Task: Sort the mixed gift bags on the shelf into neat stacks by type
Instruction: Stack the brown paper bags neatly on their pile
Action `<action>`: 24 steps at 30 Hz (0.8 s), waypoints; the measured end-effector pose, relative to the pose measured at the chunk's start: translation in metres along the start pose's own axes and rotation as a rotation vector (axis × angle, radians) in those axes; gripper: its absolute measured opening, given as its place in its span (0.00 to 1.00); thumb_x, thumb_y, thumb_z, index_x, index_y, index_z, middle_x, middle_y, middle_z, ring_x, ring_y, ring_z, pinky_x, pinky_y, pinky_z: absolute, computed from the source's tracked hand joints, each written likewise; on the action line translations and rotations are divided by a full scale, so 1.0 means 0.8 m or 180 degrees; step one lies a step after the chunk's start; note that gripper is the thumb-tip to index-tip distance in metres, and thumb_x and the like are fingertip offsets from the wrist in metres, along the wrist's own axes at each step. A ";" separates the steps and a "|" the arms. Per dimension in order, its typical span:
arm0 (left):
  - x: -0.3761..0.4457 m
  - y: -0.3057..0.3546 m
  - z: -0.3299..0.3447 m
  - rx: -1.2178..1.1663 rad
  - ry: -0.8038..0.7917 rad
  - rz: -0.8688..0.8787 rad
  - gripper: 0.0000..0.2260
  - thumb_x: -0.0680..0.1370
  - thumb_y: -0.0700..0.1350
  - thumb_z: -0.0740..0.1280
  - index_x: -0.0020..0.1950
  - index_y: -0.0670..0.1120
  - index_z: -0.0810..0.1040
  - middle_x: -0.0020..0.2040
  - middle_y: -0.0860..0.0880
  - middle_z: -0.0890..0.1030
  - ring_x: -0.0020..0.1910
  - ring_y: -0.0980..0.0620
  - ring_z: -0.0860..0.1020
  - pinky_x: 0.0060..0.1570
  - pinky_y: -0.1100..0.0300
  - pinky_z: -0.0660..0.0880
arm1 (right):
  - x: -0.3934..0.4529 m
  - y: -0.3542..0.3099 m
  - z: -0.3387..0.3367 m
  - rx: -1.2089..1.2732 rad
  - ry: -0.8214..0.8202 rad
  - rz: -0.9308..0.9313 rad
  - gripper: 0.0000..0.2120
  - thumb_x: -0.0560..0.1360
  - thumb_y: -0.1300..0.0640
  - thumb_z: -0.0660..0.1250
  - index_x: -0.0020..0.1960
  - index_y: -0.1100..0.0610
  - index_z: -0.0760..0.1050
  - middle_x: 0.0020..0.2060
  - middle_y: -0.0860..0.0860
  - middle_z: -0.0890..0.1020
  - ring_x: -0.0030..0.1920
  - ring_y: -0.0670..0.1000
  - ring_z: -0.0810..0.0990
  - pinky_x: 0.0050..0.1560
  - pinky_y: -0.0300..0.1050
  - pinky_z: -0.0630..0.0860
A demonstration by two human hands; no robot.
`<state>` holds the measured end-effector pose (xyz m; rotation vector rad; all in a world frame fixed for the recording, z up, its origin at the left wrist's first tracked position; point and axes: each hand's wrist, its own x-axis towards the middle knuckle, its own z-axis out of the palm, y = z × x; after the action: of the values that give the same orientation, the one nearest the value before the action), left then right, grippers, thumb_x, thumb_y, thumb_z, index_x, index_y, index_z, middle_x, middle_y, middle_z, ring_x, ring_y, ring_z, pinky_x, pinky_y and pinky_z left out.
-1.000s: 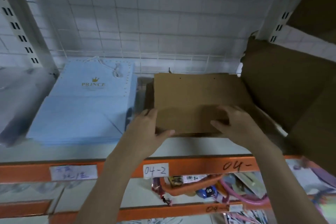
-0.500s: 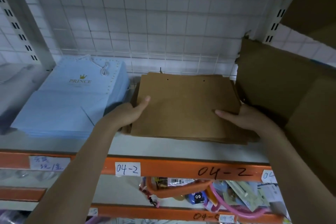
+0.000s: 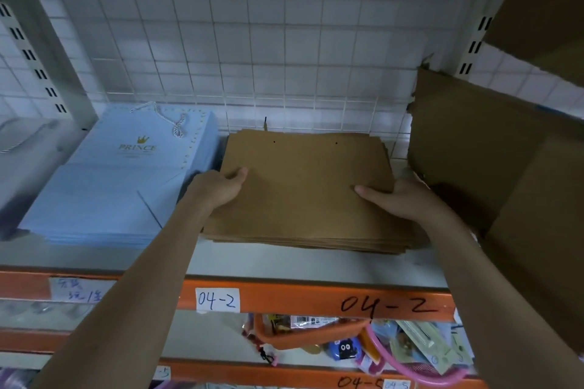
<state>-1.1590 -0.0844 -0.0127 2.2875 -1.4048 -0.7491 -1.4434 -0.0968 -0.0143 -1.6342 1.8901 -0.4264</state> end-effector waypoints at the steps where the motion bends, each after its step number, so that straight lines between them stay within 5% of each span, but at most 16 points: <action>1: 0.001 0.002 -0.002 0.0016 -0.0034 -0.0028 0.32 0.77 0.64 0.54 0.66 0.38 0.70 0.64 0.39 0.74 0.60 0.41 0.73 0.52 0.53 0.70 | 0.004 0.001 -0.004 0.0058 -0.0050 0.0049 0.40 0.69 0.32 0.63 0.68 0.61 0.67 0.63 0.56 0.74 0.60 0.57 0.75 0.56 0.47 0.74; 7: 0.018 0.016 -0.013 -0.0276 -0.0294 -0.0218 0.38 0.74 0.67 0.57 0.74 0.41 0.61 0.73 0.41 0.64 0.68 0.41 0.67 0.67 0.49 0.66 | 0.011 -0.004 -0.016 0.0243 -0.0193 0.0217 0.39 0.71 0.31 0.57 0.71 0.58 0.63 0.68 0.56 0.69 0.64 0.58 0.72 0.62 0.49 0.70; 17: 0.024 0.025 0.000 -0.0290 -0.0043 -0.0105 0.33 0.76 0.65 0.57 0.69 0.41 0.68 0.69 0.41 0.70 0.66 0.41 0.70 0.61 0.53 0.68 | 0.012 -0.004 -0.008 0.0688 -0.0105 0.0262 0.41 0.70 0.35 0.65 0.72 0.59 0.60 0.69 0.56 0.69 0.64 0.57 0.72 0.54 0.43 0.69; 24: 0.014 0.019 -0.006 -0.0550 -0.0312 -0.0128 0.36 0.76 0.67 0.53 0.73 0.41 0.63 0.71 0.42 0.66 0.69 0.41 0.67 0.66 0.49 0.64 | 0.006 -0.008 -0.004 0.0557 -0.0037 0.0187 0.42 0.72 0.34 0.61 0.74 0.61 0.57 0.70 0.58 0.66 0.66 0.58 0.69 0.60 0.47 0.68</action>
<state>-1.1624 -0.1013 -0.0036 2.1776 -1.2840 -0.9677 -1.4409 -0.1027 -0.0092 -1.4606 1.8323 -0.5404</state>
